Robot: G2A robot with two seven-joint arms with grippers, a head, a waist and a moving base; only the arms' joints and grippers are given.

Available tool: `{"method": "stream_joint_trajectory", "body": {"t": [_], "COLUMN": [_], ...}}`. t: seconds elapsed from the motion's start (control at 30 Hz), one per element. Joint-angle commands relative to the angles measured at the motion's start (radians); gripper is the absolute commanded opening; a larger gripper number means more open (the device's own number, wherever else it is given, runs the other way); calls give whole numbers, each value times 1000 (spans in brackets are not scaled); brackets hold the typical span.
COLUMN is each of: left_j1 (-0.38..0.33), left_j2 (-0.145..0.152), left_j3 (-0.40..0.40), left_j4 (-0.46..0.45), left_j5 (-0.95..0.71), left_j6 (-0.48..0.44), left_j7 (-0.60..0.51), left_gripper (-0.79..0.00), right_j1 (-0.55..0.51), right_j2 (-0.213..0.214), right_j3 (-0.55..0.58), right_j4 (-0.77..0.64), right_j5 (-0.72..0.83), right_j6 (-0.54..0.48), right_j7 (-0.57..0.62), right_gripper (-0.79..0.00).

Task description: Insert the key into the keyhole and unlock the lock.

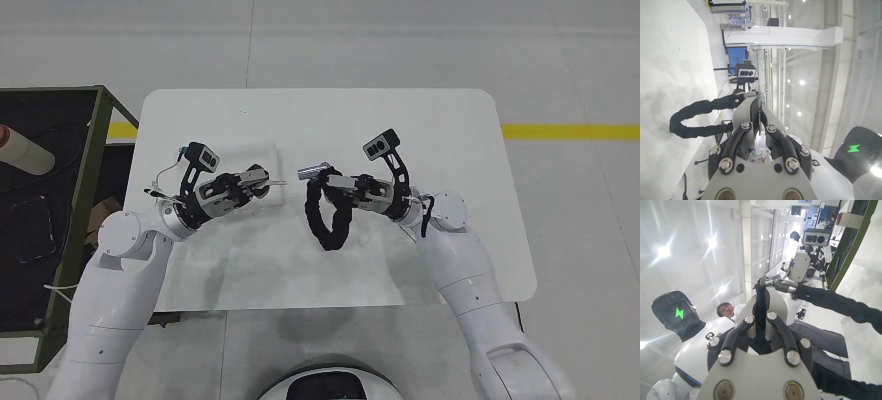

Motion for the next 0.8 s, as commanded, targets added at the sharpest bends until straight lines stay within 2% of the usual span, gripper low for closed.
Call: {"method": "stream_joint_trajectory", "body": {"t": [0.0, 0.1, 0.2, 0.27, 0.43, 0.7, 0.77], "left_j1": [0, 0, 78, 112, 129, 128, 148], "left_j2": [0, 0, -2, -9, -28, -32, -34], "left_j3": [0, 0, -42, -35, 9, 23, 27], "left_j4": [0, 0, -86, -108, -105, -107, -118], "left_j5": [1, 1, 105, 119, 124, 116, 102], "left_j6": [-10, -10, -121, -166, -238, -247, -222], "left_j7": [0, 0, 139, 213, 333, 337, 344], "left_gripper": [-785, -785, -785, -785, -785, -785, -785], "right_j1": [0, 0, -72, -88, -97, -97, -132], "right_j2": [0, 0, 2, 4, 5, 4, 10], "right_j3": [-1, -1, 12, 21, 10, 10, 17], "right_j4": [0, 0, -85, -113, -118, -121, -166], "right_j5": [0, 0, 35, 31, 2, 7, -54], "right_j6": [1, 1, 11, 5, -29, -42, -48], "right_j7": [1, 1, -54, -83, -109, -119, -171], "right_gripper": [-785, -785, -785, -785, -785, -785, -785]}}
